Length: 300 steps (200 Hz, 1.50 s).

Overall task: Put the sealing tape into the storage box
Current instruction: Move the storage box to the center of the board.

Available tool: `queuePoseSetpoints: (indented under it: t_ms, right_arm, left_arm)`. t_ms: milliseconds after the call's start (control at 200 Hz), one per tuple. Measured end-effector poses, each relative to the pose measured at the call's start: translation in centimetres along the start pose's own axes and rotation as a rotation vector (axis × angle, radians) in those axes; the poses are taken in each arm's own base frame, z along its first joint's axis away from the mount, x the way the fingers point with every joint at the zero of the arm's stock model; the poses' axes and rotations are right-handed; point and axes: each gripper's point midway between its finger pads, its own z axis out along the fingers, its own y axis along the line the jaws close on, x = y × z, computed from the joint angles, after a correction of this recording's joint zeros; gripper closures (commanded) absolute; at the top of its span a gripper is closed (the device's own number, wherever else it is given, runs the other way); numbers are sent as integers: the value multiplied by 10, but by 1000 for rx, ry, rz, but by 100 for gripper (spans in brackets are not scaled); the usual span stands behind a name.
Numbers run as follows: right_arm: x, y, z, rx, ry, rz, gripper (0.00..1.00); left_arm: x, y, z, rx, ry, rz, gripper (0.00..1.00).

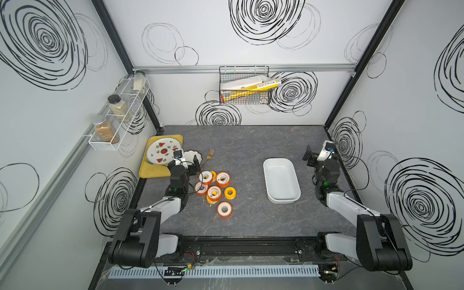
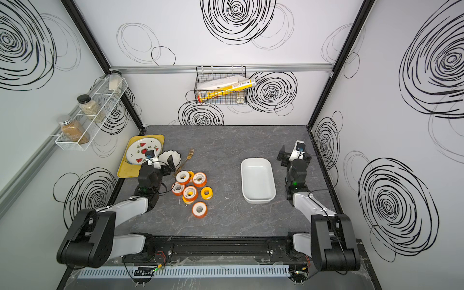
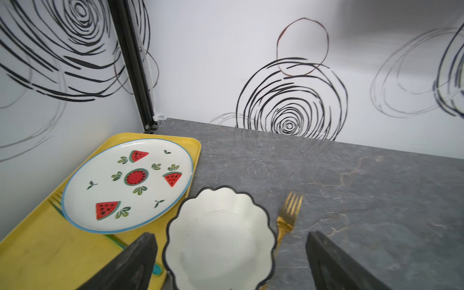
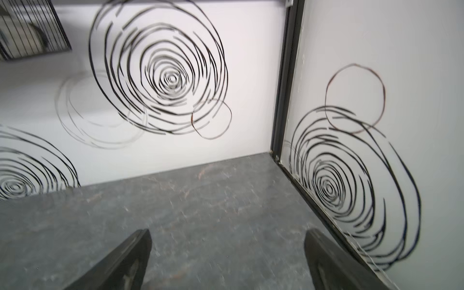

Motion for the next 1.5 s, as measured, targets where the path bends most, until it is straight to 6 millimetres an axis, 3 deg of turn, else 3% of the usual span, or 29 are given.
queuePoseSetpoints:
  t_ms: [60,120,240,375,491,686,816,961,1141,1402,1502]
  right_arm:
    - [-20,9,-1,-45,-16,27,0]
    - [-27,16,-9,-87,-9,48,0]
    - [-22,24,-30,-161,34,89,0]
    - [-7,33,-48,-230,98,126,2]
    - [19,32,-56,-234,186,147,9]
    - [75,26,-67,-196,371,159,14]
    - [93,26,-69,-182,441,160,17]
    - [115,28,-68,-176,526,150,21]
    - [133,36,-64,-179,608,130,25]
    - [163,43,-57,-176,736,94,48]
    - [174,47,-56,-178,782,75,52]
  left_arm:
    - [-23,-16,-1,31,-8,-37,1]
    - [-45,-32,-9,69,-36,-80,1]
    - [-70,-51,-37,138,-71,-214,1]
    - [-77,-47,-53,124,-27,-361,1]
    - [-78,-51,-59,121,77,-402,2]
    - [-73,-70,-76,198,263,-368,12]
    - [-47,-70,-89,211,387,-281,12]
    - [-29,-52,-97,168,449,-209,13]
    - [-24,-24,-96,101,461,-211,13]
    - [-22,-29,-101,139,467,-203,15]
    - [-22,-31,-101,152,470,-200,17]
